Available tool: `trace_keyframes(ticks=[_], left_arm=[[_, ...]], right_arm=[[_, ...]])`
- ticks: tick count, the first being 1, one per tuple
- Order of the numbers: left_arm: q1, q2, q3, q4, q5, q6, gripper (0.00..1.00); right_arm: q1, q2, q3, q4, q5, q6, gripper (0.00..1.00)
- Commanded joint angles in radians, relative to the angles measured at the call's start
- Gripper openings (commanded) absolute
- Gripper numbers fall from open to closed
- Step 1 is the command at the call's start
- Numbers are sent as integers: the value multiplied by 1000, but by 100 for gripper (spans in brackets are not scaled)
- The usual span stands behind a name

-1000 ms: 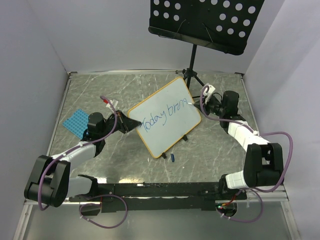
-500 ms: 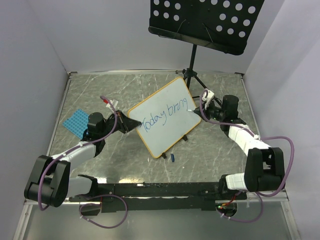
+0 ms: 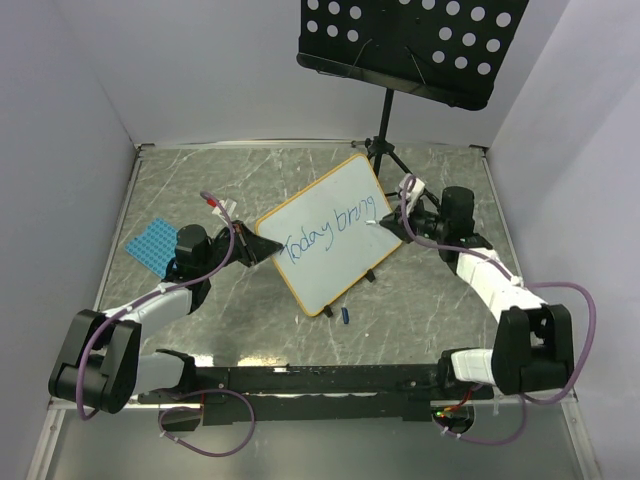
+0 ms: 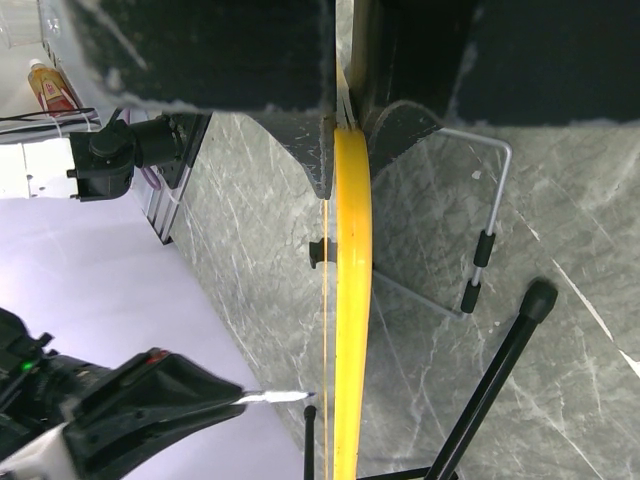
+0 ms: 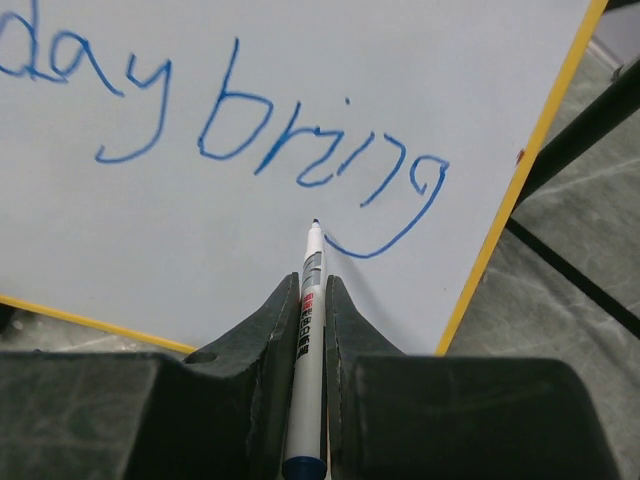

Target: Write a sentence on the whiteboard

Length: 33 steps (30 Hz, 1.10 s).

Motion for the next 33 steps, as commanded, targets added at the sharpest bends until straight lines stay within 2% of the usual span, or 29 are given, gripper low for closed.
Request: trace_keyframes(ticks=[1,13,21,33], left_arm=[[-20,21,-30,-49,88,101,1],[-22,22,-39,-25,90,85,1],[-22,21,-42,-20,91,87,1],[-22,24,-54,-5,88,81,1]], right_arm=[[3,-118,59,-5,-54,44,0],[6,-239,22,-97,-132,70,0],[9,-230,4,-173,-191,67,0],[48,-236,-19,-179,-214,53,0]])
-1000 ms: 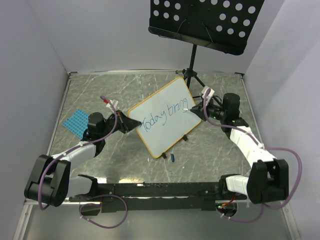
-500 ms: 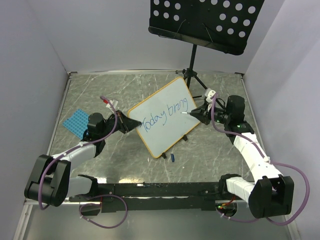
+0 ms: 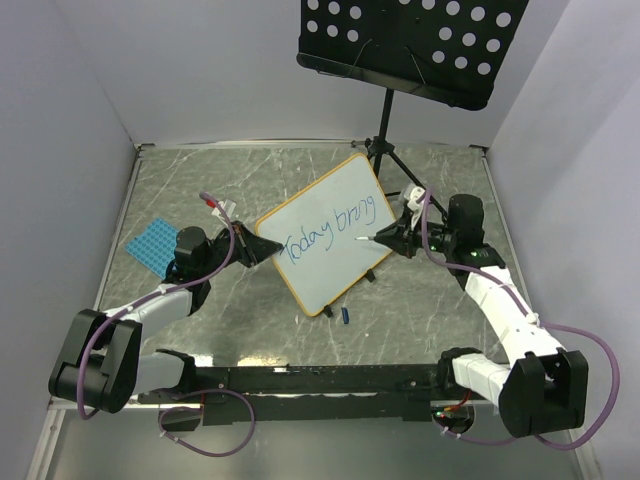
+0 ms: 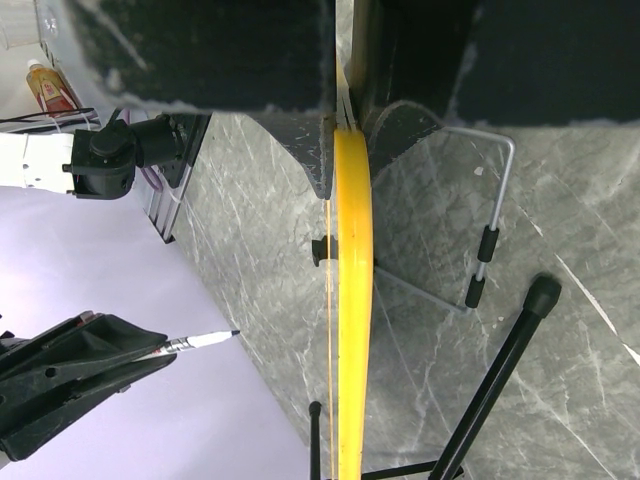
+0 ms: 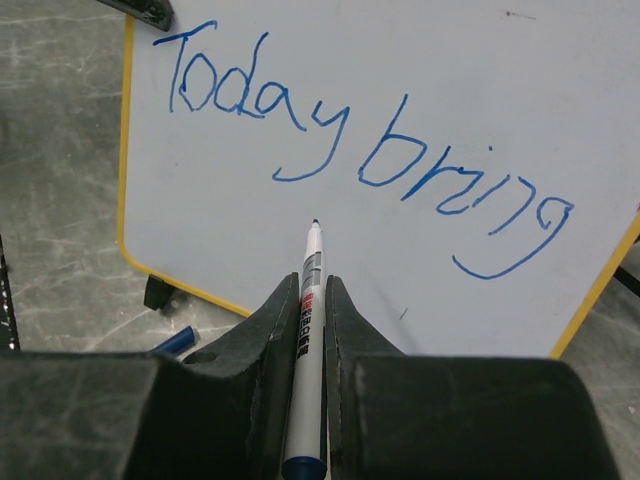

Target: Write a sentence on the whiteboard

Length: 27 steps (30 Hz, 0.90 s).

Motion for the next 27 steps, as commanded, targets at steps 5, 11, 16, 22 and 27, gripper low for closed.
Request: trace_keyframes(ticks=[5,11,16,22,27], left_arm=[[-22,19,-37,-48,84,88,1],[-22,18,-38,-45,82,85,1],[-22,13,-37,-49,81,86,1],[-20,13,-38,-49,81,85,1],[-22,14,-35,-51,81,86,1]], right_arm=[[46,-12,-8,10,-44,-20,0],[76,-15,-10,16,-34,-17,0],[92,-10,-8,16,-25,-19,0],[98,-13,-8,24,-2,-17,0],[87,-15,-4,84,82,-5,0]])
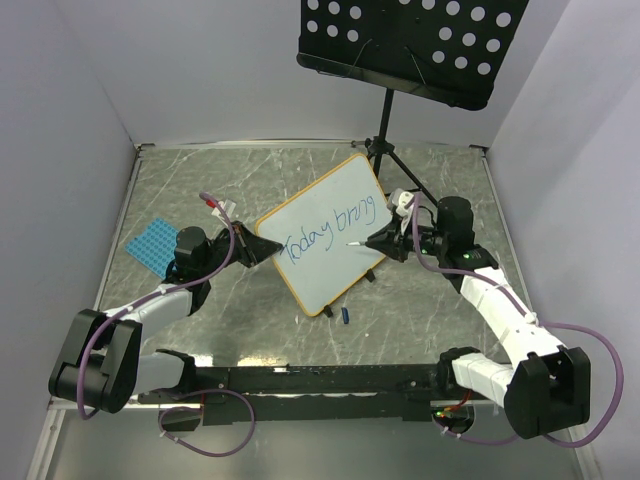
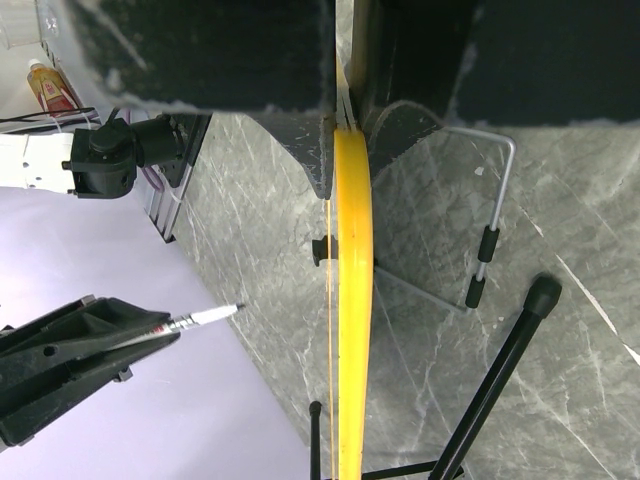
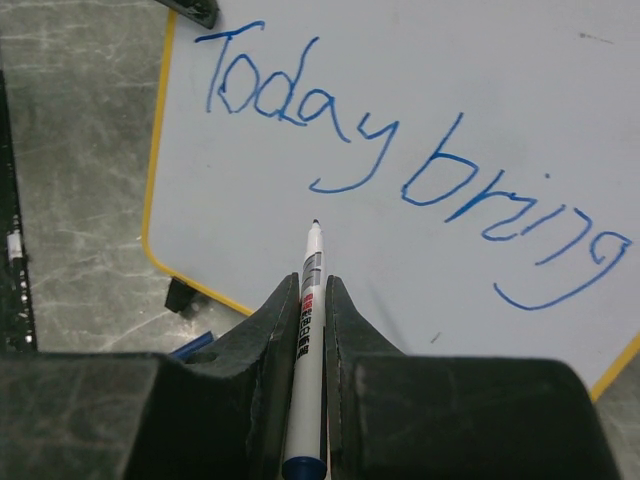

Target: Write a sentence on the whiteboard

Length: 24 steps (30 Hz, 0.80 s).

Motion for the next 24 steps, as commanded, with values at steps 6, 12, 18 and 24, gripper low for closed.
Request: trace_keyframes(ticks=[6,12,18,24], left_arm=[[-20,10,-31,-63,86,92,1],[-22,8,-29,-73,80,98,1],[-20,13,-28,-78,76,105,1],[-22,21,-17,-89,81,109,1]], right_arm=[[-77,52,71,118,86,27,0],[-180,129,105,210,82,62,0],[-197,175,107,279,92,58,0],[-197,212,107,343,120,59,0]])
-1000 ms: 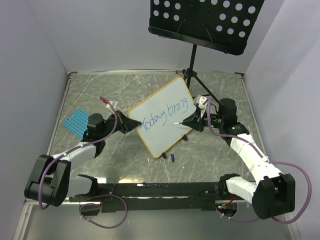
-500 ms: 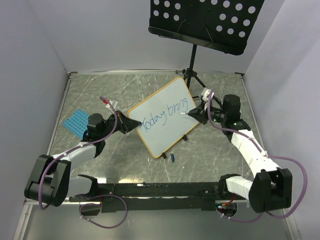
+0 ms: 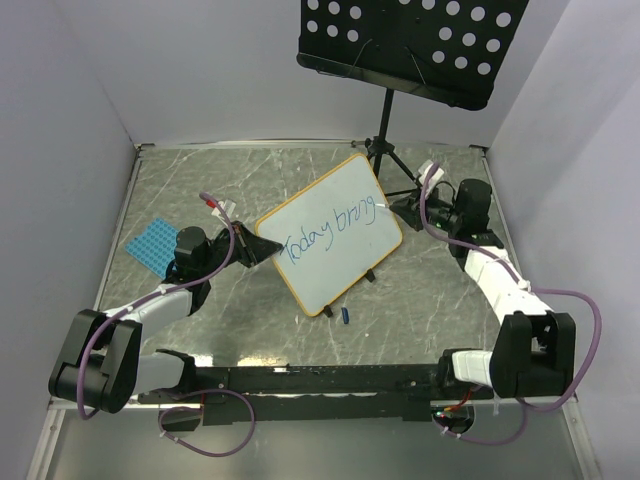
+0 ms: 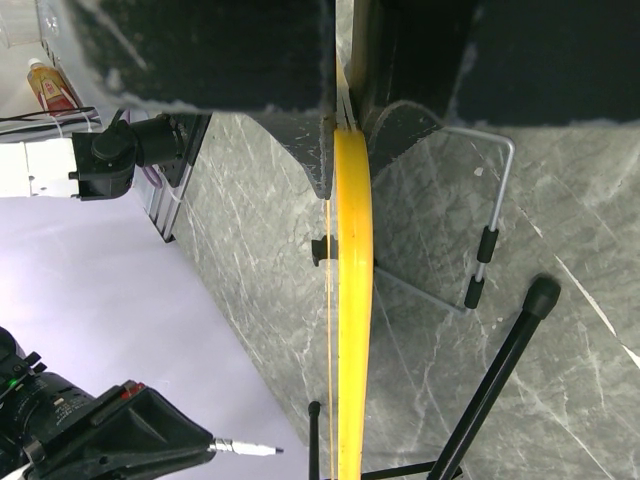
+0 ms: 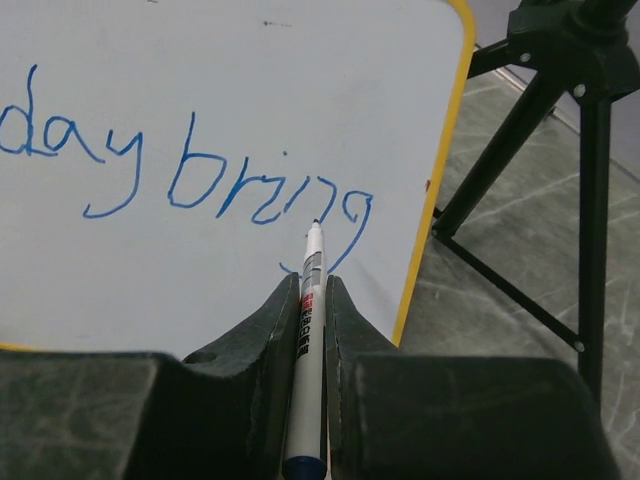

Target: Write a sentence on the whiteboard

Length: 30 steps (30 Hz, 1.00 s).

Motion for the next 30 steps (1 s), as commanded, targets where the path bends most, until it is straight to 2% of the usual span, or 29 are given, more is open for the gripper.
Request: trace_keyframes(ticks=[1,12,30], left_arm=[[-22,18,-15,-90,81,112,1],[-22,24,-17,-85,86,112,1],[-22,35,-14,-85,87,113,1]], right_arm=[[-2,35,42,112,14,8,0],[-28,108,45,211,99,41,0],[-22,187,83,242,79,76,0]])
